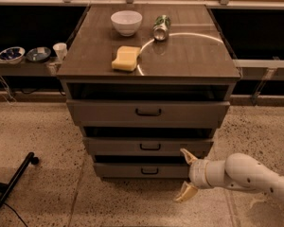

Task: Open bottom drawer

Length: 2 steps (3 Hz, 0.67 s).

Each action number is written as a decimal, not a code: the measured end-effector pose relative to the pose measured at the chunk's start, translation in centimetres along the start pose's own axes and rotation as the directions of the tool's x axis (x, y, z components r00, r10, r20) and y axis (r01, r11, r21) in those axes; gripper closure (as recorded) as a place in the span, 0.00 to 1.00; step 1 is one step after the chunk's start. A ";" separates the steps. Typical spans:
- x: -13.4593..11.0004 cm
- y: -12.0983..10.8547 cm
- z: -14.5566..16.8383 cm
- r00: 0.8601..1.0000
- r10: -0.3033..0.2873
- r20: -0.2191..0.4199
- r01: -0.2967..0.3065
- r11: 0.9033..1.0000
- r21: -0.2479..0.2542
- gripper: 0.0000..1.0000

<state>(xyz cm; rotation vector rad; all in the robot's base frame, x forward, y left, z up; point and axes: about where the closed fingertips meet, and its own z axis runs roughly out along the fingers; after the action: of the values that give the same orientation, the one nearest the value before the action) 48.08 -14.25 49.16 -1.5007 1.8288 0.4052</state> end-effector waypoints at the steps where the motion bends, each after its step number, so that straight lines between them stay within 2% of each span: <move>1: 0.9 0.2 1.7 1.000 0.015 0.016 -0.015 1.000 0.015 0.00; 2: 1.9 -0.2 3.2 0.999 0.031 -0.033 -0.031 1.000 -0.005 0.00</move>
Offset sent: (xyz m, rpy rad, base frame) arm 0.0269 0.0067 -0.0642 -0.0975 0.1001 -0.0431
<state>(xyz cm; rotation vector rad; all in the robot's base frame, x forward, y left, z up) 49.23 -13.56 45.65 -1.4922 1.8798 0.4028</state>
